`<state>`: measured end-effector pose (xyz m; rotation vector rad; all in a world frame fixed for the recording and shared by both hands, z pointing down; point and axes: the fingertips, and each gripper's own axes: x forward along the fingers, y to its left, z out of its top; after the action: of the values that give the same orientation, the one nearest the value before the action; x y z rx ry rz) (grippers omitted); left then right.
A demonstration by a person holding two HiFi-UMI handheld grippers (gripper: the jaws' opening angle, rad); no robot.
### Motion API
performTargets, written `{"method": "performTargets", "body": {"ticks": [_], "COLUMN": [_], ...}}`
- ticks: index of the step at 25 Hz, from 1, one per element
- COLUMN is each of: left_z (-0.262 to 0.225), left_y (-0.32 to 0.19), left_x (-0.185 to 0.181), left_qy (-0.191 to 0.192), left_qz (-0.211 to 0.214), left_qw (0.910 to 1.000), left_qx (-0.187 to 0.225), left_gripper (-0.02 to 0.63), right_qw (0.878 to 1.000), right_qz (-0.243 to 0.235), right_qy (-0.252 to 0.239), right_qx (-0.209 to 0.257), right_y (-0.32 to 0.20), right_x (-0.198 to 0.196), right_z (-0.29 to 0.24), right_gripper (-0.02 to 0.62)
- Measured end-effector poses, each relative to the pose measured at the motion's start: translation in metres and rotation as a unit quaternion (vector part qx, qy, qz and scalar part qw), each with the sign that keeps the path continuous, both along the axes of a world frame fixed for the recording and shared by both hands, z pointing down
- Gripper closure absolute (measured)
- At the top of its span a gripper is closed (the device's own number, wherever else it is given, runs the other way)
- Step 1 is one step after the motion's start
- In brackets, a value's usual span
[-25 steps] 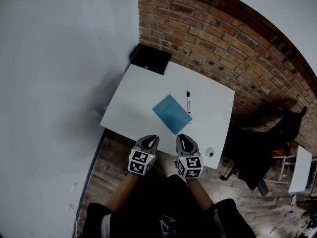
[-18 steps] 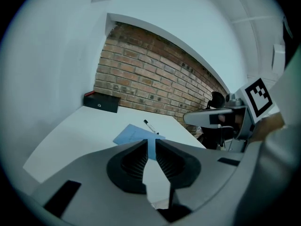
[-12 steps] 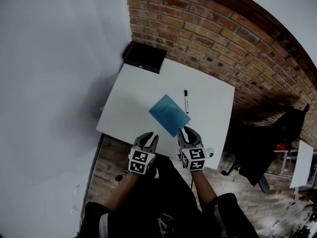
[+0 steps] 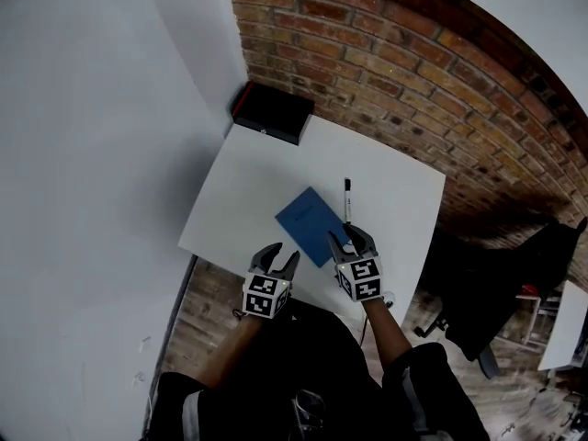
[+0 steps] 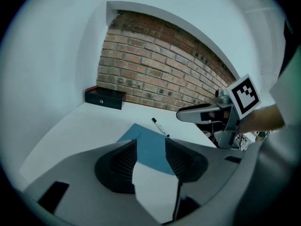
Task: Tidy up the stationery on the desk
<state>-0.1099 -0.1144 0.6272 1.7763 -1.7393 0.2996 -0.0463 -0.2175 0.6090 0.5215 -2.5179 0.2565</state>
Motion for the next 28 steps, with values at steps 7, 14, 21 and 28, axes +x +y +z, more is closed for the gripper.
{"method": "performTargets", "body": {"ticks": [7,14,21,28], "left_z": [0.033,0.062,0.093,0.114], "left_y": [-0.016,-0.033,-0.045,-0.046], "left_x": [0.006,-0.001,0.000,0.013], "left_qy": [0.007,0.033,0.109,0.162], "left_qz": [-0.021,-0.093,-0.171,-0.204], "left_qw": [0.9984,0.9901,0.9708,0.9539], "left_qx": [-0.053,-0.100,-0.129,-0.149], "left_gripper": [0.403,0.399,0.399,0.385], "right_qw": [0.994,0.986,0.978,0.972], "right_qz": [-0.092,-0.134,-0.151,-0.159], "right_qy": [0.051,0.082,0.113,0.136], "right_qx": [-0.029,-0.058,-0.087,-0.110], "right_y": [-0.022,-0.034,-0.043,-0.048], "right_x": [-0.013,-0.021,-0.025,-0.026], "right_z": [0.045,0.075,0.102,0.123], "right_gripper": [0.436,0.436,0.428,0.413]}}
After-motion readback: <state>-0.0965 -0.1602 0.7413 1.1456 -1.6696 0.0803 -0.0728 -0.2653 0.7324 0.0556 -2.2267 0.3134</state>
